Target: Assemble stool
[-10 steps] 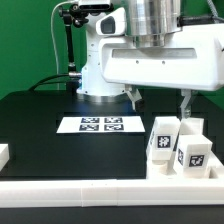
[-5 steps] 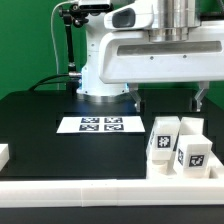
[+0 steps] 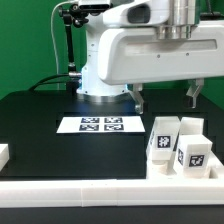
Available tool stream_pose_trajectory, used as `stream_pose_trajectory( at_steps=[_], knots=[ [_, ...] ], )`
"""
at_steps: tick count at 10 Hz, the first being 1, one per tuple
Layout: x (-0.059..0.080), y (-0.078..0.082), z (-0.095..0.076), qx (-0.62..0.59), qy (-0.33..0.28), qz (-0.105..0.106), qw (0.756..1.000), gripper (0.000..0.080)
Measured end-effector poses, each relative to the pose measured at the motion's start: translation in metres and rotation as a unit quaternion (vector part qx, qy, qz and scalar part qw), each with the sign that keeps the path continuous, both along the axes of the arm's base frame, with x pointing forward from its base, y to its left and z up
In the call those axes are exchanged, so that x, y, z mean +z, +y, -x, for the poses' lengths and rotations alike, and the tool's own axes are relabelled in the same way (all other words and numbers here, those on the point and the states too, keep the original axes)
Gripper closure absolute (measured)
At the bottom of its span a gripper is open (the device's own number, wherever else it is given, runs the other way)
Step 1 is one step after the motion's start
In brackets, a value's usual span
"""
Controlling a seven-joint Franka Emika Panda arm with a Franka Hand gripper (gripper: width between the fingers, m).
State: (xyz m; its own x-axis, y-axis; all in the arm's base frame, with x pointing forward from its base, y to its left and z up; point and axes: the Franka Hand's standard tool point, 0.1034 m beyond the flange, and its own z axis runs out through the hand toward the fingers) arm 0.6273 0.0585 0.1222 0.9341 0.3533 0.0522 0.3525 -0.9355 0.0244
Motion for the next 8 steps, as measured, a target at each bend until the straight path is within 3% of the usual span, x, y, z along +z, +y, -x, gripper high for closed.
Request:
stream_pose_trajectory(
  at_steps=[4,6,8],
  knots=[
    [-0.004,0.0029,0.0037,0.231,0.005,0.035,0.972,0.015],
    [-0.0039,-0.0022,0.003,0.276,0.006,0.039,0.96,0.015],
    [-0.0076,-0.003,0.0049,0.376,0.008,0.057,0.925,0.015]
  ],
)
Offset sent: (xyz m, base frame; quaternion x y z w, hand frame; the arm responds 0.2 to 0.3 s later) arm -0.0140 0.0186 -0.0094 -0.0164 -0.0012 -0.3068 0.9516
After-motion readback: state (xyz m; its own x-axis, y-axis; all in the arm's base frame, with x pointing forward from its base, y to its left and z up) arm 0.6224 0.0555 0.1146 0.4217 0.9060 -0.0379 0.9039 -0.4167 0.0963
